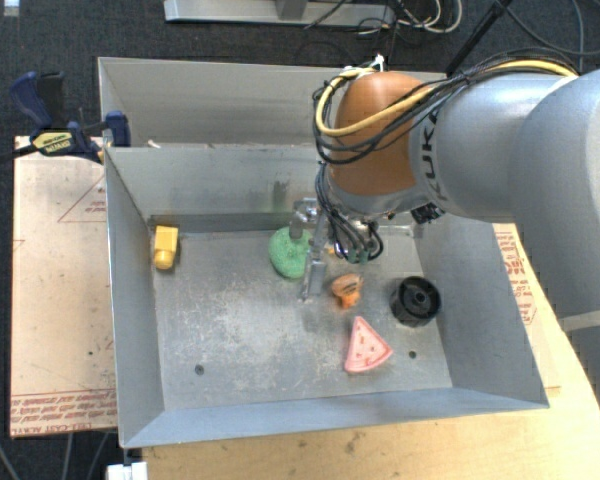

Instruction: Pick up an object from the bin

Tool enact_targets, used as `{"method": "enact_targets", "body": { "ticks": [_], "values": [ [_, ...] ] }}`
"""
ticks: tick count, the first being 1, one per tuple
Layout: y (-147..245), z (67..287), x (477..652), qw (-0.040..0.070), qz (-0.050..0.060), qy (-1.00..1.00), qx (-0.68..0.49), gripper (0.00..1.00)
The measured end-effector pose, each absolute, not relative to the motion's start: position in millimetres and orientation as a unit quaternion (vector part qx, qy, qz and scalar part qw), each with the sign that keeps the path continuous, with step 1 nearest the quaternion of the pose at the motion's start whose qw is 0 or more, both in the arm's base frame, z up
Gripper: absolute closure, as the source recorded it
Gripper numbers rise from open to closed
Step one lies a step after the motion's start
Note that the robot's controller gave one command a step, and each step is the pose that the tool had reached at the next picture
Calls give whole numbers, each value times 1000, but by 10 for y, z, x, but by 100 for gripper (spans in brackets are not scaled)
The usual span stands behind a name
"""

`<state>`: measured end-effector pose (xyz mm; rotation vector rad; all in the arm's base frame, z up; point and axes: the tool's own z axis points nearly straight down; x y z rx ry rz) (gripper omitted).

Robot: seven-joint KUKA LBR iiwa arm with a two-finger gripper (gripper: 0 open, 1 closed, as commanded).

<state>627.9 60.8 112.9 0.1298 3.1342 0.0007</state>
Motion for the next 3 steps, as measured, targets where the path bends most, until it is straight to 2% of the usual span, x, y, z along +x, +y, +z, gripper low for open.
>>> {"method": "enact_targets", "body": {
  "ticks": [1,2,3],
  "values": [
    [663,871,6473,2,2,986,168,100],
    [663,871,6473,2,2,986,168,100],
    [761,1180,6460,1,1,987,163,100]
  ]
}}
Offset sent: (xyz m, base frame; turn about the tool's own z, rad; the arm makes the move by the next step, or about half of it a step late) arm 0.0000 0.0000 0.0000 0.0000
